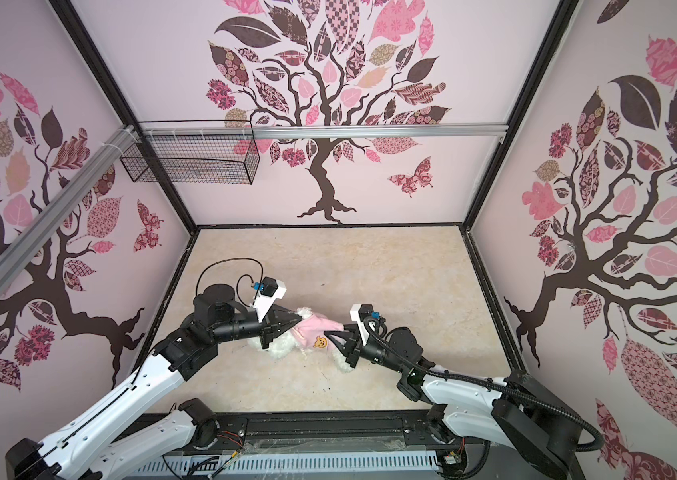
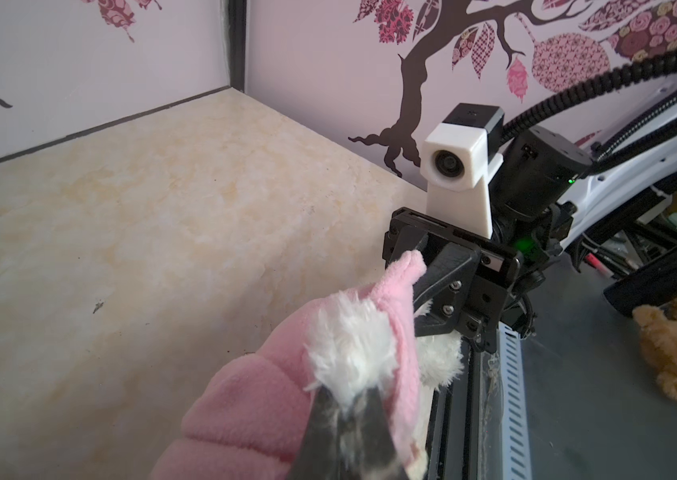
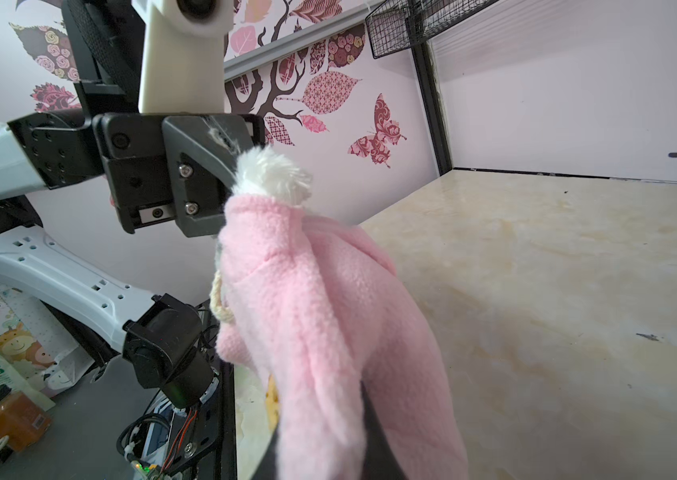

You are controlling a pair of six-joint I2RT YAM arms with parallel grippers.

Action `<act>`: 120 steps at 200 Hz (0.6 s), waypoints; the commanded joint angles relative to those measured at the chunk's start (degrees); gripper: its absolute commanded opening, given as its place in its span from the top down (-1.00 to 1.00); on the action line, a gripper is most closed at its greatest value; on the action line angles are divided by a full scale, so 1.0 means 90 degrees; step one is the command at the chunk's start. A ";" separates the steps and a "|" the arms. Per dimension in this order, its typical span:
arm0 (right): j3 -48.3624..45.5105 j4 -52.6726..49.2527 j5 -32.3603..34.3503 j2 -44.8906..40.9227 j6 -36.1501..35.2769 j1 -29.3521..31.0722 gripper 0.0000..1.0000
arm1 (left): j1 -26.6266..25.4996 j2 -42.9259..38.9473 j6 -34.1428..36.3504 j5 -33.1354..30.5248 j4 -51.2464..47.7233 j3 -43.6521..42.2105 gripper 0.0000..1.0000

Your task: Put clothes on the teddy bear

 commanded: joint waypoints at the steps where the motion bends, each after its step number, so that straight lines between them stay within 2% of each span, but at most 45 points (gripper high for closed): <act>1: -0.0090 -0.0232 -0.0003 0.0165 -0.0146 -0.0094 0.84 | 0.0329 -0.0226 -0.1219 -0.0786 0.1420 -0.0110 1.00; 26: 0.0105 -0.0461 -0.0273 0.0168 -0.0542 -0.0101 0.86 | 0.0320 -0.0177 -0.0591 -0.0645 0.0705 -0.0068 1.00; 45: 0.0213 -0.0760 -0.0587 0.0103 -0.1010 -0.0102 0.87 | 0.0286 -0.0216 0.0409 -0.0483 -0.0181 0.0107 1.00; 63: 0.0377 -0.1093 -0.0944 0.0020 -0.1338 -0.0094 0.88 | 0.0099 -0.0114 0.1560 -0.0386 -0.1236 0.0395 0.74; 83: 0.0509 -0.1315 -0.1237 -0.0037 -0.1583 -0.0091 0.89 | -0.0495 0.0122 0.2553 -0.1020 -0.2115 0.0724 0.54; 98: 0.0604 -0.1494 -0.1355 -0.0052 -0.1736 -0.0080 0.89 | -0.0754 0.0356 0.2916 -0.1156 -0.2462 0.0936 0.42; 120: 0.0654 -0.1651 -0.1411 -0.0086 -0.1811 -0.0079 0.89 | -0.0822 0.0681 0.3087 -0.1147 -0.2690 0.1196 0.32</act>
